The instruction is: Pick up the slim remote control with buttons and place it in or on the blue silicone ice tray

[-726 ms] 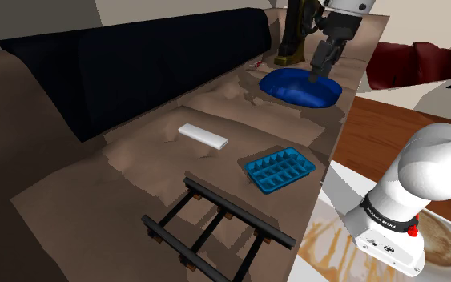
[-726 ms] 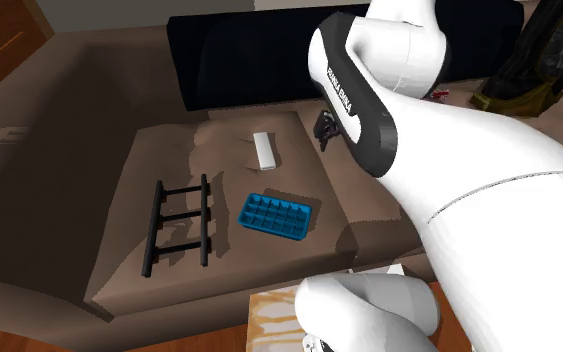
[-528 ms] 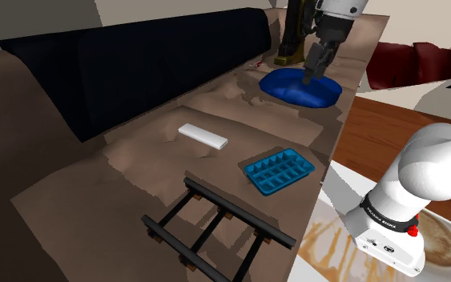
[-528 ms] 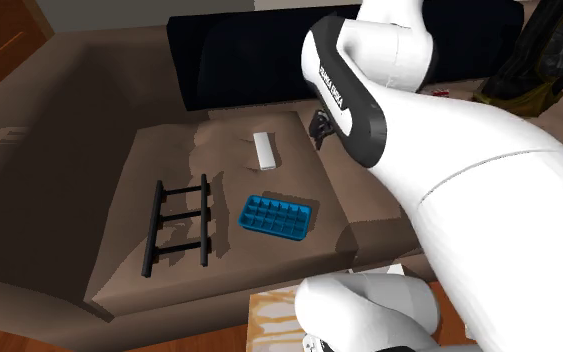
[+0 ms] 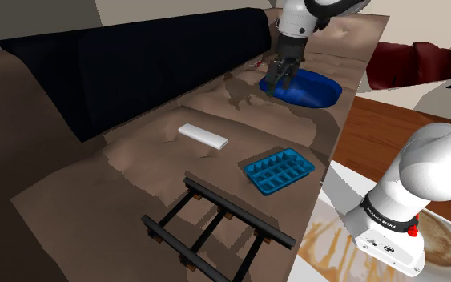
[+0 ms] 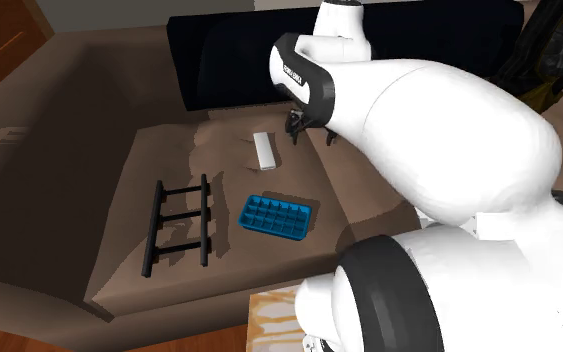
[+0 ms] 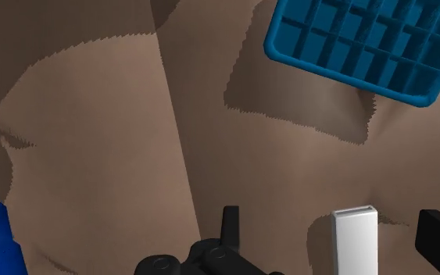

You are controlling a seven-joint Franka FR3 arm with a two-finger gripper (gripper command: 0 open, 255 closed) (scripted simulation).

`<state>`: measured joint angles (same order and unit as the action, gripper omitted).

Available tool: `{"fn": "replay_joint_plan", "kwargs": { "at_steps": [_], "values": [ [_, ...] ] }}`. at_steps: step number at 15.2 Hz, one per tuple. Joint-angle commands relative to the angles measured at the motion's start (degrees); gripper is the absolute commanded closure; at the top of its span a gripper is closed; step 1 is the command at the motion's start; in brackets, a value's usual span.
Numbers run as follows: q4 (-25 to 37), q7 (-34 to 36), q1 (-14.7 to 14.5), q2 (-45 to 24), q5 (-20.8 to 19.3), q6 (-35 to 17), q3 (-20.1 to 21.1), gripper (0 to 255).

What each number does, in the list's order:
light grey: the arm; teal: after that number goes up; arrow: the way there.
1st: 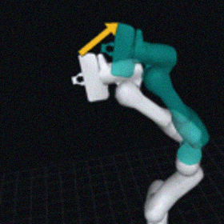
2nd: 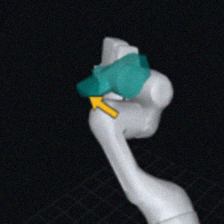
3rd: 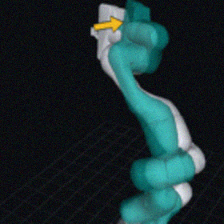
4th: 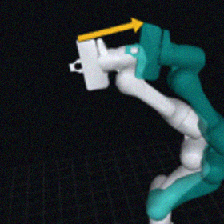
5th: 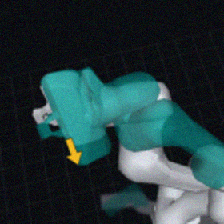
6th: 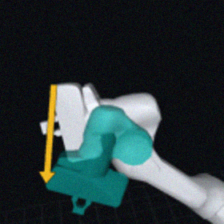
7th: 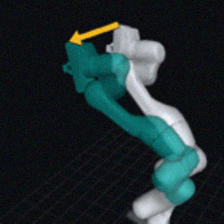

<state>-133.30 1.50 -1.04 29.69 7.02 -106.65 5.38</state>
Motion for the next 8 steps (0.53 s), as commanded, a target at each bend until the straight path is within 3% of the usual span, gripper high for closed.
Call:
{"fn": "replay_joint_plan", "kwargs": {
  "at_steps": [1, 8],
  "values": [
    [1.0, 1.56, -0.3, -3.86, 0.08, -2.55, 1.44, 0],
    [8.97, 7.37, -1.03, -19.25, -1.74, -8.63, 5.68, 0]
  ]
}}
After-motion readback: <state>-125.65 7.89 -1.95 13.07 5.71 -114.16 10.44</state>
